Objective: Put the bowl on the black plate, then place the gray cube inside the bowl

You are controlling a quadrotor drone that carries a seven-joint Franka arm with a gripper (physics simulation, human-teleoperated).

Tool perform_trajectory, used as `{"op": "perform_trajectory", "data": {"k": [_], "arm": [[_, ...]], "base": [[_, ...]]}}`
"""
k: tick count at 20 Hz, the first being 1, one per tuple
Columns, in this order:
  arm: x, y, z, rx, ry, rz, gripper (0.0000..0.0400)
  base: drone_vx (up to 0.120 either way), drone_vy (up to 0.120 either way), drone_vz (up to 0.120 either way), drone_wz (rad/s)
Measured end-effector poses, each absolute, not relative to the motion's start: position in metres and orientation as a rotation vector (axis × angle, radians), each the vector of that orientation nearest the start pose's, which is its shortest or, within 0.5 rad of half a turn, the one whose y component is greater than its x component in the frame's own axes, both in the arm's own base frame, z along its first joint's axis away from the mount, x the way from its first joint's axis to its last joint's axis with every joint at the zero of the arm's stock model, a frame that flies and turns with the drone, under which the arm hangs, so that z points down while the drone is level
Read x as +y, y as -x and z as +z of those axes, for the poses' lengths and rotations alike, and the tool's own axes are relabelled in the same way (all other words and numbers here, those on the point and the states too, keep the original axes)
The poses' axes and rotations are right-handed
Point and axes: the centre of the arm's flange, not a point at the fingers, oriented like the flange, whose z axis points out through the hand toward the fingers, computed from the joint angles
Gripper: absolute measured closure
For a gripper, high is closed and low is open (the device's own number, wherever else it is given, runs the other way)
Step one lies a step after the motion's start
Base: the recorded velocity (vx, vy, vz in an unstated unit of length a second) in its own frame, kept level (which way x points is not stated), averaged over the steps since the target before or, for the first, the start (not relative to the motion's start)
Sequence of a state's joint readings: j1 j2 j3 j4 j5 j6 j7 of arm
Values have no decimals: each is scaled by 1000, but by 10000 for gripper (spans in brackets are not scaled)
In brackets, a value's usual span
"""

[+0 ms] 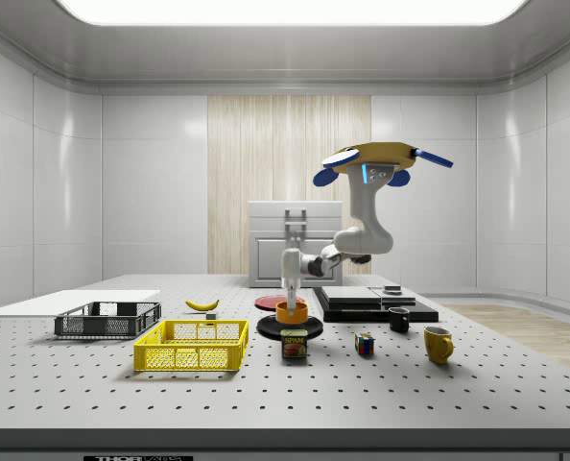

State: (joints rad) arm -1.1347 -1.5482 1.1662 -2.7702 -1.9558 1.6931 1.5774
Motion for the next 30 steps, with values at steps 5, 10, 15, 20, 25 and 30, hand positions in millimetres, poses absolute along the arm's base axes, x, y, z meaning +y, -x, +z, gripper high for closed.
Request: {"op": "perform_trajectory", "data": {"k": [5,10,15,20,25,30], "arm": [[40,-317,572,-2,-1,786,254],[40,-317,571,-2,-1,786,73],[40,-317,553,-2,-1,786,21],[40,-317,535,-2,-1,786,6],[40,-317,527,-2,-1,786,2],[40,-317,524,-2,-1,786,0]], "base": [[0,0,0,0],[0,0,0,0],[0,0,0,0],[0,-16,0,0],[64,-120,0,0],[120,-120,0,0]]}}
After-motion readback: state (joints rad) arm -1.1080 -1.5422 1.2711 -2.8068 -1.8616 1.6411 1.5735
